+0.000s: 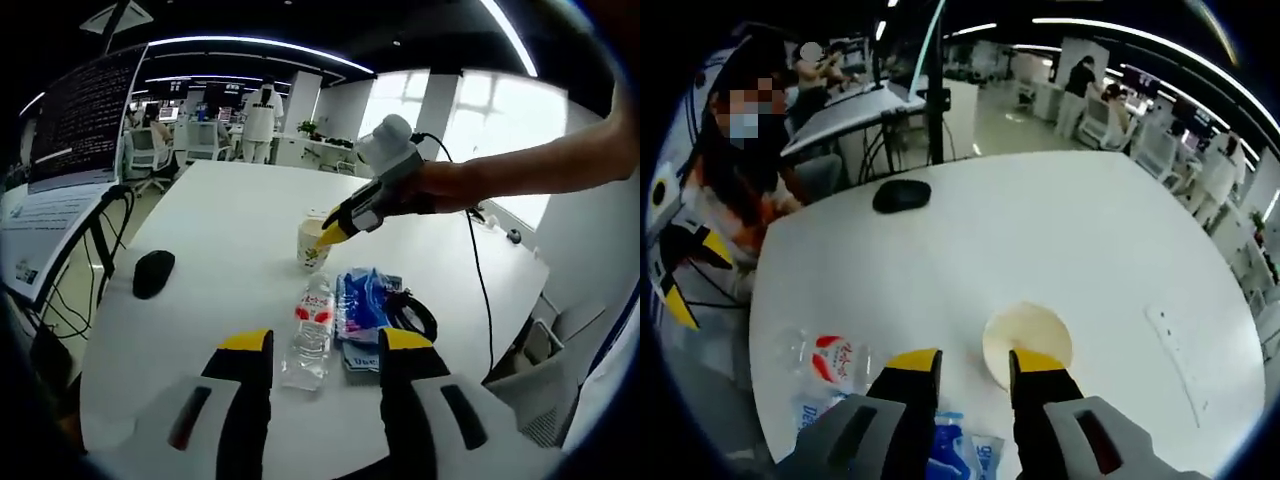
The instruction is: Arrange the tabletop items into an orderly group along one side of the table until the central work area is clear of visible clutter.
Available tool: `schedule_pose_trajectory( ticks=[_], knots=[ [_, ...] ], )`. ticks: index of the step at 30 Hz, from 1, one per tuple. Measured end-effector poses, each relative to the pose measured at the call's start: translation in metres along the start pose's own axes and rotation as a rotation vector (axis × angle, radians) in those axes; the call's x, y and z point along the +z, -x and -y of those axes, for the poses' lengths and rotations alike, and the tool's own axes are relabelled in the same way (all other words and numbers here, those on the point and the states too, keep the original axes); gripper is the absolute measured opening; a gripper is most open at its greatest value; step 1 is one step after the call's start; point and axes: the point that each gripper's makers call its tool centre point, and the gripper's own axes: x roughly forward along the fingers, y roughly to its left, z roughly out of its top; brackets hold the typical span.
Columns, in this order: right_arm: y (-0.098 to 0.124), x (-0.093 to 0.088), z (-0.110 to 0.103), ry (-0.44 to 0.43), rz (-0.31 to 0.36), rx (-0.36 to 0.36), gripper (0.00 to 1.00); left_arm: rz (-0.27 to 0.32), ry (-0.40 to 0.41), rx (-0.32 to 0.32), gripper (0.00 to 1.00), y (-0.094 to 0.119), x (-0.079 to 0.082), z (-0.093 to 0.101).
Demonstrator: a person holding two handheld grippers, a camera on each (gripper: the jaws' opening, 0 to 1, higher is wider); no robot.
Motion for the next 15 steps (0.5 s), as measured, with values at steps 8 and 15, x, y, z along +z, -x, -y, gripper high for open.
schedule_pose_trajectory(
  ticks=[8,15],
  knots=[
    [0.022,-0.011,-0.002,-0.083,0.057,-0.02,0.27,-0.01,0.005,-0.003,0.4,0.005,-0.005,0.008],
    [0.037,-0.041,-0.006,-0.146,0.058,-0.026,0.27,-0.028,-0.01,-0.008,0.4,0.007,-0.011,0.013]
  ],
)
